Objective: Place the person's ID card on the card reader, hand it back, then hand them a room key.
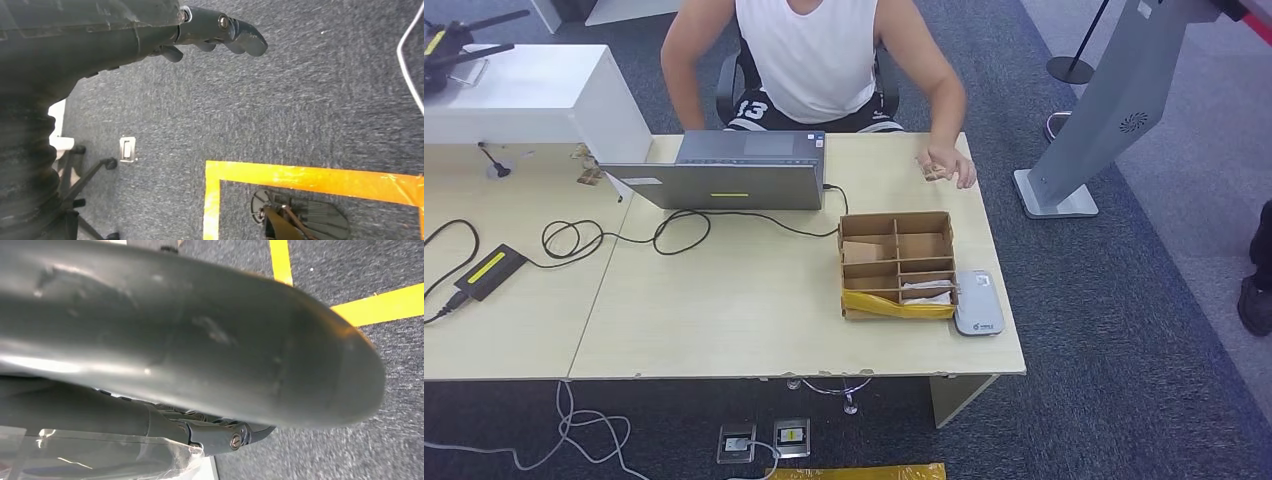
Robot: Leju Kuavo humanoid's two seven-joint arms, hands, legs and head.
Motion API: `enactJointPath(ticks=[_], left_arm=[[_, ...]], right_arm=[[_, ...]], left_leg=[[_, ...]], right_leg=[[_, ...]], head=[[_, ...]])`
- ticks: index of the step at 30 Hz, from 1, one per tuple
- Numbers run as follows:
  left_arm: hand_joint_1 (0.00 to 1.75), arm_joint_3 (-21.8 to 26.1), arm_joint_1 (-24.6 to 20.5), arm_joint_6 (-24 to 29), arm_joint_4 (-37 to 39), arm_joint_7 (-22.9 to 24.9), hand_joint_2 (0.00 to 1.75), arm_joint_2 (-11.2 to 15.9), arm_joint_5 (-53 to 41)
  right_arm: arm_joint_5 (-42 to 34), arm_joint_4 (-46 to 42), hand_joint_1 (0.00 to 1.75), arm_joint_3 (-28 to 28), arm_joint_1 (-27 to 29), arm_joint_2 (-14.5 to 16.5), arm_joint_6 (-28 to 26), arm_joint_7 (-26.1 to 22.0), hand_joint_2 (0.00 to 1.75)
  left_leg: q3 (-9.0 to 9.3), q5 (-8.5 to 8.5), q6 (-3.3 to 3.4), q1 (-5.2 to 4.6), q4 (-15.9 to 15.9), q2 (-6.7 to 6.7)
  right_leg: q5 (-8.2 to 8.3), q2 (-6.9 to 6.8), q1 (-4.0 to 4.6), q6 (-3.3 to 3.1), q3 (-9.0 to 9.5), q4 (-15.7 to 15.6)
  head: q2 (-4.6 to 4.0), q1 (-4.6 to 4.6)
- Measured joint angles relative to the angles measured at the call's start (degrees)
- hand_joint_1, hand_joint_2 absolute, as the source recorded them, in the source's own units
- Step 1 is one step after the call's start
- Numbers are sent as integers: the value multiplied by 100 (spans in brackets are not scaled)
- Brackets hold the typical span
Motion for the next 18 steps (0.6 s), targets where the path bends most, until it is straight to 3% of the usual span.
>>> enactJointPath(ticks=[18], left_arm=[[0,0,0,12,1,107,175,-10,61]], right_arm=[[104,48,0,549,-13,29,-41,49,0]], left_leg=[[0,0,0,0,0,0]], right_leg=[[0,0,0,0,1,0]], head=[[0,1]])
